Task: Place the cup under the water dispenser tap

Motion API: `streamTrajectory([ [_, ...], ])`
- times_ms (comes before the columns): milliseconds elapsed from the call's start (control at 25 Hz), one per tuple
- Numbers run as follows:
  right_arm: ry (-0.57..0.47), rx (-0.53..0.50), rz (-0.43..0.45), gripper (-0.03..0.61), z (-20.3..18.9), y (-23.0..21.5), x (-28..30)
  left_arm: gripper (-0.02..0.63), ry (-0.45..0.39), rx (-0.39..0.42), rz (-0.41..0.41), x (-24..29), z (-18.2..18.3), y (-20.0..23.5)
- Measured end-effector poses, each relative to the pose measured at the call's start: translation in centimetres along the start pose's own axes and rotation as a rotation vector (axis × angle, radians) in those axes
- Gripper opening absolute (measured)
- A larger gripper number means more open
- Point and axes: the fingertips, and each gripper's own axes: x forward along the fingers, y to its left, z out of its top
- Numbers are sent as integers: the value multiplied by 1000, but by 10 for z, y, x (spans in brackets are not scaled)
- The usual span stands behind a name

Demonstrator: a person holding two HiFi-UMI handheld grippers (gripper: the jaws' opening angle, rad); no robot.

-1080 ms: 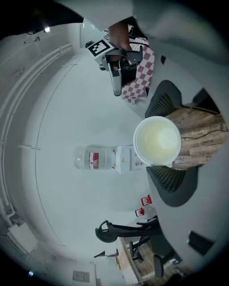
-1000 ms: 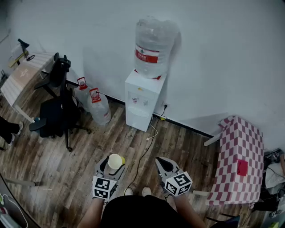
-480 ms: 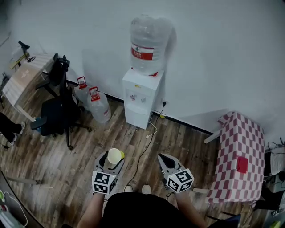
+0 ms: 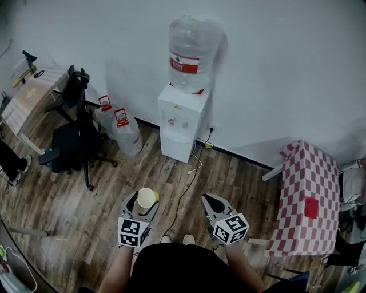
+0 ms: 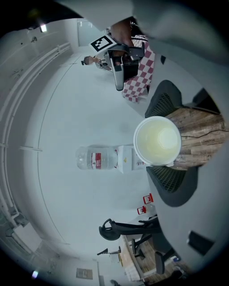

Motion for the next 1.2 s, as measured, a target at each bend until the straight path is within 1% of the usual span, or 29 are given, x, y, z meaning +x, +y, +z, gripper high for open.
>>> streamTrajectory([
  [320, 9, -19, -24, 23, -4, 24, 11, 351, -11, 3, -23, -10, -8, 20],
  [560, 33, -25, -34, 23, -19, 51, 13, 351, -4, 8, -53, -19, -21, 30],
  [720, 42, -22, -35, 23, -27, 60, 13, 351, -2, 8, -57, -23, -27, 34],
  [960, 46, -19, -32, 23, -25, 55, 22, 351, 3, 9, -60, -16, -26, 37],
  [1200, 63, -13, -4, 23, -25, 33, 40, 351, 22, -3, -42, 7, -24, 40],
])
